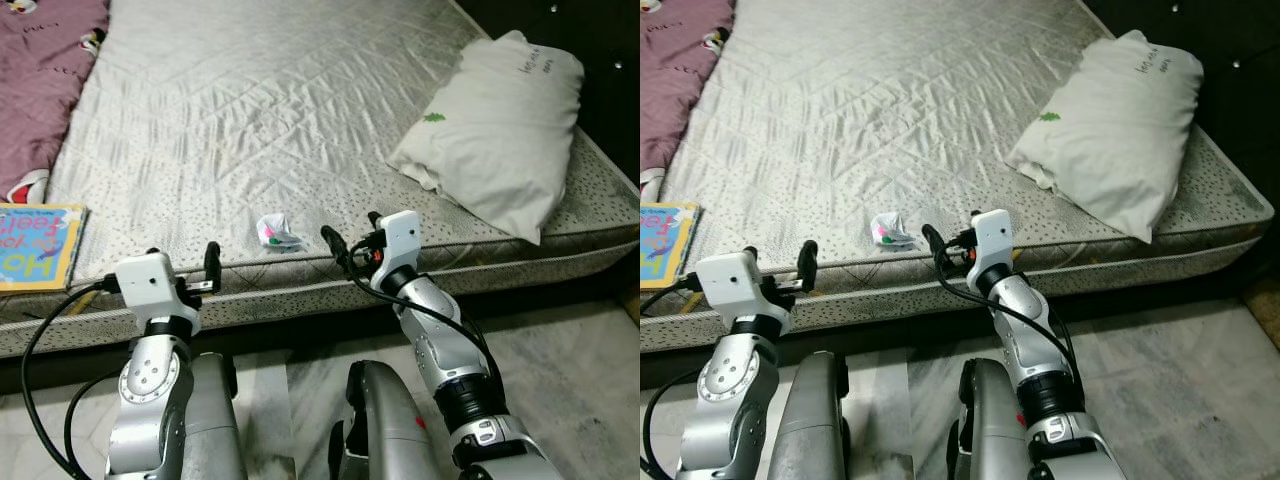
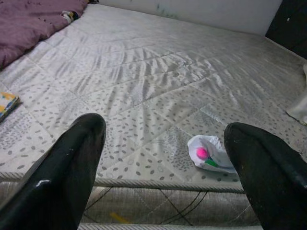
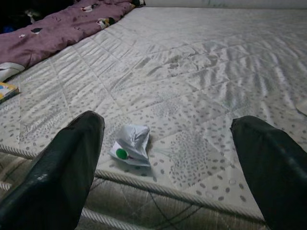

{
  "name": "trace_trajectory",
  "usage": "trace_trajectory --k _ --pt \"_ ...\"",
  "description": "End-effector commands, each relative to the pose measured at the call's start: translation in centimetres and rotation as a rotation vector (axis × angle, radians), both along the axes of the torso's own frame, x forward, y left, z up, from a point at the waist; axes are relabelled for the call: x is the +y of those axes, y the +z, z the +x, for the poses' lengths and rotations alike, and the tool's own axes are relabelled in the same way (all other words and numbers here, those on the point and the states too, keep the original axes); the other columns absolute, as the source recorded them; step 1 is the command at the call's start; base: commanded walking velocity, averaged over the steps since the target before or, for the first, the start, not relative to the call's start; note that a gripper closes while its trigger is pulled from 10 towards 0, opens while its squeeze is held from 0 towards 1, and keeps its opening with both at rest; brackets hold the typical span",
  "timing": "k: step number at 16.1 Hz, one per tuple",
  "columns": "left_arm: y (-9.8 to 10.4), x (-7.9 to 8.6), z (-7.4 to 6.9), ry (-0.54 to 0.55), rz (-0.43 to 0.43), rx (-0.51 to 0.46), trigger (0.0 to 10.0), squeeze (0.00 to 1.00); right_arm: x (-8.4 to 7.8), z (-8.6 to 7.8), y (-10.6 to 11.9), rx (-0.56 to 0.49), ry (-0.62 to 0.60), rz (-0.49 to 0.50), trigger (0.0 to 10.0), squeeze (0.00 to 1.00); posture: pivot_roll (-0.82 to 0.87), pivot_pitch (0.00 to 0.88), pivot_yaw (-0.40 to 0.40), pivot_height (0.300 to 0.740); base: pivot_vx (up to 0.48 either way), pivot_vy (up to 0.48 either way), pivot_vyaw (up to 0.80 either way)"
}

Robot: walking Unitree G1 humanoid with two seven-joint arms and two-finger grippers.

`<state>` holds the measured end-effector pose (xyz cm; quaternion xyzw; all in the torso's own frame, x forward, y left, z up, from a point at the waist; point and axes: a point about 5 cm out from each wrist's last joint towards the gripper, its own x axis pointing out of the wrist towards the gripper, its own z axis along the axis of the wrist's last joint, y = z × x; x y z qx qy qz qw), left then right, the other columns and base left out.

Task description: Clean up the room

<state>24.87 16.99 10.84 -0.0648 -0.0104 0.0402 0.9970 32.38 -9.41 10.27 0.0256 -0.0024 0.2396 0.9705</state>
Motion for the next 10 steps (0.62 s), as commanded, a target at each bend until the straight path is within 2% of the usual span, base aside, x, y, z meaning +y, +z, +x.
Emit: trace_trajectory --k 1,4,6,10 --pt "0.05 -0.23 -0.06 -0.010 -0.001 -0.004 10.0 0.00 0.09 -0.03 0.10 -0.005 0.013 -0.005 10.0 0.00 0.09 0.154 -0.073 0.568 0.000 0.000 0.00" --pt "0.03 -0.29 -0.04 -0.013 -0.002 -0.003 10.0 0.00 0.17 -0.07 0.12 -0.007 0.022 -0.004 10.0 0.00 0.09 0.150 -0.072 0.533 0.000 0.000 0.00" --pt "0.04 -0.10 -0.01 0.020 0.029 0.001 10.0 0.00 0.37 -0.15 0.15 -0.011 0.038 -0.006 10.0 0.00 0.09 0.150 -0.072 0.528 0.000 0.000 0.00" --pt "-0.04 -0.17 0.06 0.010 0.023 -0.001 10.0 0.00 0.48 -0.15 0.10 -0.009 0.046 -0.004 10.0 0.00 0.09 0.136 -0.073 0.518 0.000 0.000 0.00"
